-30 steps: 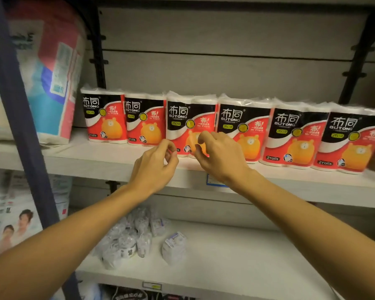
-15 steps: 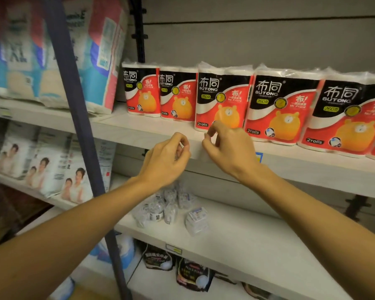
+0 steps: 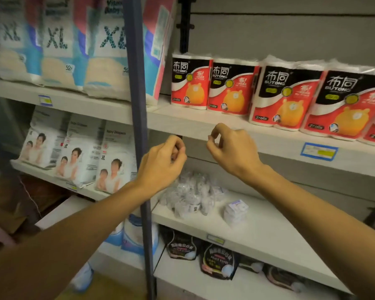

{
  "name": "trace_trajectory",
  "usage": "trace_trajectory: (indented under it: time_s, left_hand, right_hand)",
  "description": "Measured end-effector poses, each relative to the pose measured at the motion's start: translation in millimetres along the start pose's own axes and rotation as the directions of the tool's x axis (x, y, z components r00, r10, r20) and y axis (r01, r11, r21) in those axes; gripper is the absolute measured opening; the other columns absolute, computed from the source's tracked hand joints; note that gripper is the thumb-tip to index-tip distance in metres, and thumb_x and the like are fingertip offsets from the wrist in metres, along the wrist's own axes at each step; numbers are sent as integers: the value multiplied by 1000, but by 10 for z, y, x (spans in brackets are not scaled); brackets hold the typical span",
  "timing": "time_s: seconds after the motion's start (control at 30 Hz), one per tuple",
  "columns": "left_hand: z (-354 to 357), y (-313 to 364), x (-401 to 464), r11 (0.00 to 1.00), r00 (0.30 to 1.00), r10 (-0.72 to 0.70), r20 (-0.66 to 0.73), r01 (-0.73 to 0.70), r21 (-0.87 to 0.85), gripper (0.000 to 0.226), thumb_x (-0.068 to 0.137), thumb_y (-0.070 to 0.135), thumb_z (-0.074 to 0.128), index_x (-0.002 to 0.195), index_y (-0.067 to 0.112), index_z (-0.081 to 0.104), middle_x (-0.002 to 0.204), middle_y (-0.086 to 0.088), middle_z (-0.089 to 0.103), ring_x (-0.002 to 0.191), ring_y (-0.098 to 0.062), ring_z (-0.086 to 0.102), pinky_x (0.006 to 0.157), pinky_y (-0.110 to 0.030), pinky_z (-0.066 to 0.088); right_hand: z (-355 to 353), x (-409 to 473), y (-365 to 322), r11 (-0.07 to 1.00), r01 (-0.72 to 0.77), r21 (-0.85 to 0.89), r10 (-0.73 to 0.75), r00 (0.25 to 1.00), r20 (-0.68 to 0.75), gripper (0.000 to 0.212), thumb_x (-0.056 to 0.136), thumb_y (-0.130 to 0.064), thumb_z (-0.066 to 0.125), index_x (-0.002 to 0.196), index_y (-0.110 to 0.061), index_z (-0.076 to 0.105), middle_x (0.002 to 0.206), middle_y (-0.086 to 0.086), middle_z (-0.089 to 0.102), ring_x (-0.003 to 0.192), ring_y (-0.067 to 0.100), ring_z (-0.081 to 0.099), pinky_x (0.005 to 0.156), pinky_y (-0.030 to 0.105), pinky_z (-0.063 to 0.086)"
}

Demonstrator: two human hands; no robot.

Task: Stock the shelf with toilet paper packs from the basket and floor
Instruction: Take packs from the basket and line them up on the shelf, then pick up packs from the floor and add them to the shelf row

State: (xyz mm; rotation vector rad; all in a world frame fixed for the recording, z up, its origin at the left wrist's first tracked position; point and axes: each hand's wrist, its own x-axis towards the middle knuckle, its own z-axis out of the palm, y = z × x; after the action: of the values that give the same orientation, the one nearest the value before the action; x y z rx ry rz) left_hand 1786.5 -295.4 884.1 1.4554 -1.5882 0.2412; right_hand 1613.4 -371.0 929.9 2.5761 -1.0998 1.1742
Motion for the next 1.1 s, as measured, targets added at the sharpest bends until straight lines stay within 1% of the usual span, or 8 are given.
trace_trajectory:
  time_s: [0.1,0.2,0.37,0.53,0.73,0.87,1.0,1.1]
  left_hand:
    - [-264,-485,-167,997,999,-42,35,44,-67,2,94,19,55,94,17,55,70,5,57,53,-6,48,54,-32,44]
    - [-537,-879,-343,998,996,-43,83,47,-43,3,94,18,54,93,20,53,71,2,60,52,-3,50,52,-20,38]
    - [-855,-1462,-746,992,987,-129,101,129,2,15,87,38,42,91,26,51,76,2,60,60,-23,50,70,-47,51]
    - [-911,-1907,-1192,985,984,-170,56,169,11,18,87,36,44,92,21,53,77,-2,61,65,-27,57,62,-42,52]
    - [-599,-2382,-2134,973,971,-214,105,202,109,15,88,24,52,85,9,56,61,3,54,51,-18,44,53,-30,40]
    - [-181,-2736,-2903,963,954,-247,171,223,149,19,89,26,50,85,8,57,63,-4,61,56,-27,56,53,-40,50]
    - [366,-3053,-3701,921,903,-373,214,333,202,27,87,34,45,88,9,57,69,-5,63,65,-29,59,59,-35,47]
    - [797,-3296,-4318,907,869,-409,278,354,227,28,88,34,43,91,11,58,71,-3,63,63,-23,56,53,-25,37]
  right_hand:
    - [306,-15,-378,999,-14,-40,17,997,69,20,91,-29,54,99,-11,60,72,11,67,70,35,61,58,37,50]
    - [604,-75,-693,996,-45,-71,52,992,111,22,92,-32,53,100,-12,61,78,10,69,73,34,62,63,41,53]
    - [1107,-241,-1159,991,-133,-6,131,973,189,22,93,-31,54,98,-11,62,84,10,69,74,33,63,64,46,55]
    - [1622,-430,-1388,980,-197,18,186,950,251,22,91,-33,54,95,-13,62,87,11,69,78,34,62,67,46,54]
    - [2454,-1221,-1332,974,-223,34,196,912,360,23,92,-36,53,93,-14,61,82,13,69,72,34,63,63,43,55]
    - [3055,-1891,-1153,978,-205,30,172,882,439,23,93,-35,54,91,-13,59,85,12,68,76,36,61,62,40,51]
    - [3696,-2597,-925,970,-243,-4,215,852,478,21,90,-33,53,91,-14,59,90,15,68,83,40,61,63,37,45]
    - [4235,-3187,-744,974,-225,-16,199,826,527,21,91,-34,52,93,-15,59,92,16,68,85,41,61,62,36,43]
